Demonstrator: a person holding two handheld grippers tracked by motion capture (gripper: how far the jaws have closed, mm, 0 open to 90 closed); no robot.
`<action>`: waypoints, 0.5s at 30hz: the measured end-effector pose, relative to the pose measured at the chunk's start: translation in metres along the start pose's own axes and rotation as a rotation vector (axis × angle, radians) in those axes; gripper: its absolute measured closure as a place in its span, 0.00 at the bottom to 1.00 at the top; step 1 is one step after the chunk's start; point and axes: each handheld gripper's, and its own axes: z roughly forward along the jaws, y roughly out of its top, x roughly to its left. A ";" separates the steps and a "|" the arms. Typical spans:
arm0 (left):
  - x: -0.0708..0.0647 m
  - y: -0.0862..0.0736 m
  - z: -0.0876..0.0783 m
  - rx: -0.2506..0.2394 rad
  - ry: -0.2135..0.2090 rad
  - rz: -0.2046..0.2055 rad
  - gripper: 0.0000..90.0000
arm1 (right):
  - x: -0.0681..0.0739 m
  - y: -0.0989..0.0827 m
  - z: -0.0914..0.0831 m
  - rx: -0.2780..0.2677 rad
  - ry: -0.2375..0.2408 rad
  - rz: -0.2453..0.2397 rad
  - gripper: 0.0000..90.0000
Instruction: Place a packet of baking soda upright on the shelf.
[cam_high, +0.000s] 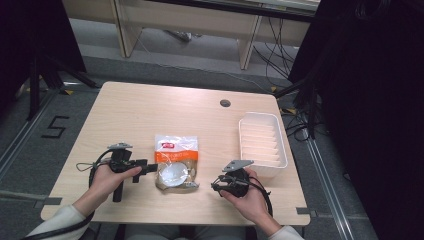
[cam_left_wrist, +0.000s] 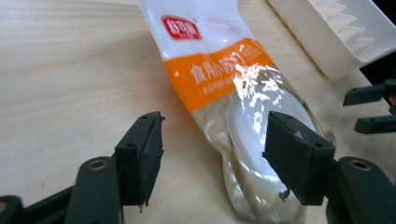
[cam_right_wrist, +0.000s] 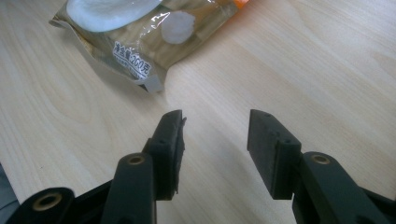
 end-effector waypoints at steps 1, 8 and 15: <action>0.001 0.004 0.004 0.002 -0.001 -0.006 0.41 | 0.000 0.001 -0.002 0.021 0.006 0.008 0.62; 0.010 0.023 0.028 0.012 -0.009 -0.035 0.43 | 0.003 0.000 -0.001 0.012 0.010 0.017 0.61; 0.013 0.031 0.046 0.047 -0.039 -0.039 0.44 | 0.000 0.001 -0.001 0.019 0.008 0.002 0.60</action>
